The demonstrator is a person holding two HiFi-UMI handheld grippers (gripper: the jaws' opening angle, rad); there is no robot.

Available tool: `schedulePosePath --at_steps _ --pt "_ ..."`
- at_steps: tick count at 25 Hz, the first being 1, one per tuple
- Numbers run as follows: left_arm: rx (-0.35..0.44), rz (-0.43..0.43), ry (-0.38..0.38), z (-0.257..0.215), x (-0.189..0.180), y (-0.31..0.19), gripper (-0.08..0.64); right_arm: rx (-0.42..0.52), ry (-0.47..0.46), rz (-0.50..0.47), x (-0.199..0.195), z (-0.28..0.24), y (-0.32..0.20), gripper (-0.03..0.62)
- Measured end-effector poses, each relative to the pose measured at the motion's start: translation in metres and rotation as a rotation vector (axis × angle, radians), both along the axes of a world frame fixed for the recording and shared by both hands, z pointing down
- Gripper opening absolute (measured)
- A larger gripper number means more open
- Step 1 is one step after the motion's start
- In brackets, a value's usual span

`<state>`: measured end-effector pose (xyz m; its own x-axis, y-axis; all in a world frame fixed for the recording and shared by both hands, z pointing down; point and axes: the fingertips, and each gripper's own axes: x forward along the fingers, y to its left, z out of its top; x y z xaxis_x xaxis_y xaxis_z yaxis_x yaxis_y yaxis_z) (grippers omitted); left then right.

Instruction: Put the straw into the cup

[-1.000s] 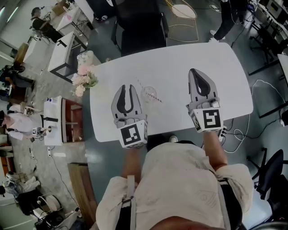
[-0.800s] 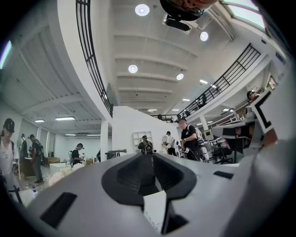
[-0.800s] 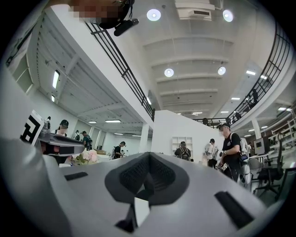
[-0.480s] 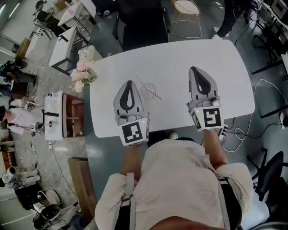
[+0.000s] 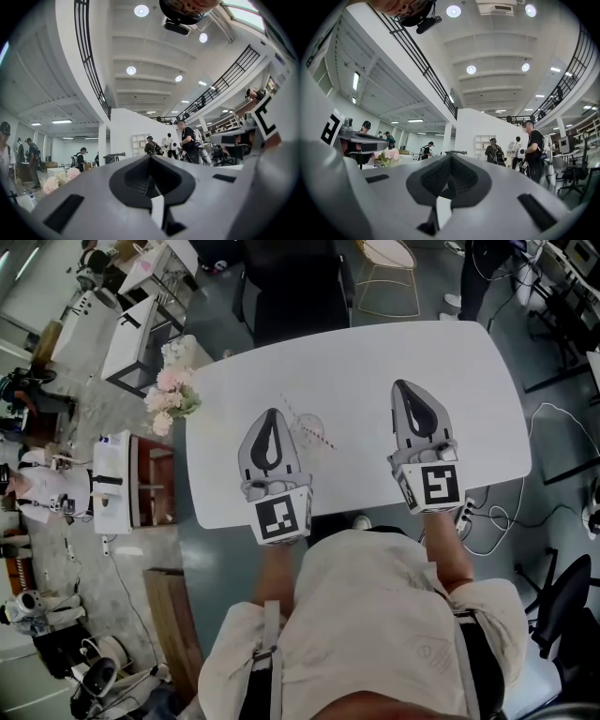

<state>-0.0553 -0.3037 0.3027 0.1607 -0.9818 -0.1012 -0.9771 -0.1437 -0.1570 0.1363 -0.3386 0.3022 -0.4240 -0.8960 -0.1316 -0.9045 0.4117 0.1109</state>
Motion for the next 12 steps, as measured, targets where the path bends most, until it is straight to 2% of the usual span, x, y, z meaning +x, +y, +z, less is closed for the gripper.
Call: schedulePosePath --at_steps 12 --pt "0.000 -0.019 0.002 -0.0024 -0.0041 -0.0034 0.005 -0.003 -0.001 0.001 0.0010 -0.0020 -0.0033 0.002"
